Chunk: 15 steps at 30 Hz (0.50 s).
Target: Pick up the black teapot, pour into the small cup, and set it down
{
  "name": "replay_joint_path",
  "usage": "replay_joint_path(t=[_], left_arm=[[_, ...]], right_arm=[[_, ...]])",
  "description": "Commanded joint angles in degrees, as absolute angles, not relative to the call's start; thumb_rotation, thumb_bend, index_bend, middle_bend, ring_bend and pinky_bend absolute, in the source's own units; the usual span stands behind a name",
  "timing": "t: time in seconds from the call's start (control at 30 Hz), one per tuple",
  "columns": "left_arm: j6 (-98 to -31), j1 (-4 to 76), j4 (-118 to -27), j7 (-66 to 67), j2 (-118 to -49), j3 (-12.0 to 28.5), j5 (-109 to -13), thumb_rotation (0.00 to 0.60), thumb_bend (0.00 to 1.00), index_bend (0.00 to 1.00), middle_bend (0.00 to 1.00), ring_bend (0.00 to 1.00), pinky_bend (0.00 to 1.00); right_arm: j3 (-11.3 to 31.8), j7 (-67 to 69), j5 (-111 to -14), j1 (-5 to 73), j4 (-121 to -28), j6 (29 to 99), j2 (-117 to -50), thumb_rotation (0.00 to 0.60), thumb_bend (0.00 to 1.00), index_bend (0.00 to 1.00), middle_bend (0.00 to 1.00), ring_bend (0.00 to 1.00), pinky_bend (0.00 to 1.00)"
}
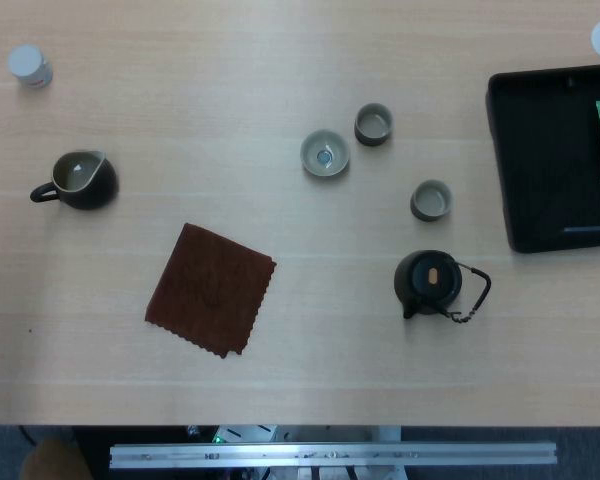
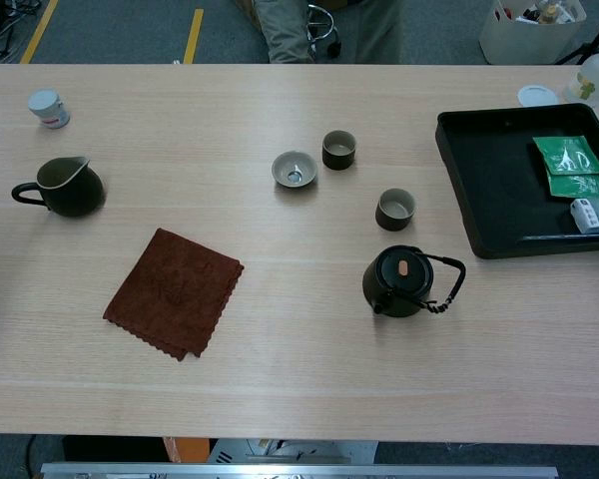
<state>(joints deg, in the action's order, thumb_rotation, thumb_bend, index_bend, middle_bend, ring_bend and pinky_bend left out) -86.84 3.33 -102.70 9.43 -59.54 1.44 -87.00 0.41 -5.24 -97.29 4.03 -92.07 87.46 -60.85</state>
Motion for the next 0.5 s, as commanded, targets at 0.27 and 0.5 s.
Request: replay_joint_path(t=[0.27,0.5], left_arm=[[-86.97,3.35,-102.50,9.19,-59.56,1.59,-86.96,0.600,0.39,0.14,0.20,0.18,0.19],[-87.25,2.93,-102.51,8.95,-59.40,1.31,-86.92,0.600,0.39,0.14,0.20,0.18,0.19]], right_arm=[[-0.06,-4.64,-98.75,4.97,-93.02,86.94,-60.64,0.600,0.00,0.35,0.39,0.26,0.36],[-2.09,-5.14,-101.49,7.70,-93.29,81.79,-61.70,0.600,0.00,0.35,0.39,0.26,0.36]])
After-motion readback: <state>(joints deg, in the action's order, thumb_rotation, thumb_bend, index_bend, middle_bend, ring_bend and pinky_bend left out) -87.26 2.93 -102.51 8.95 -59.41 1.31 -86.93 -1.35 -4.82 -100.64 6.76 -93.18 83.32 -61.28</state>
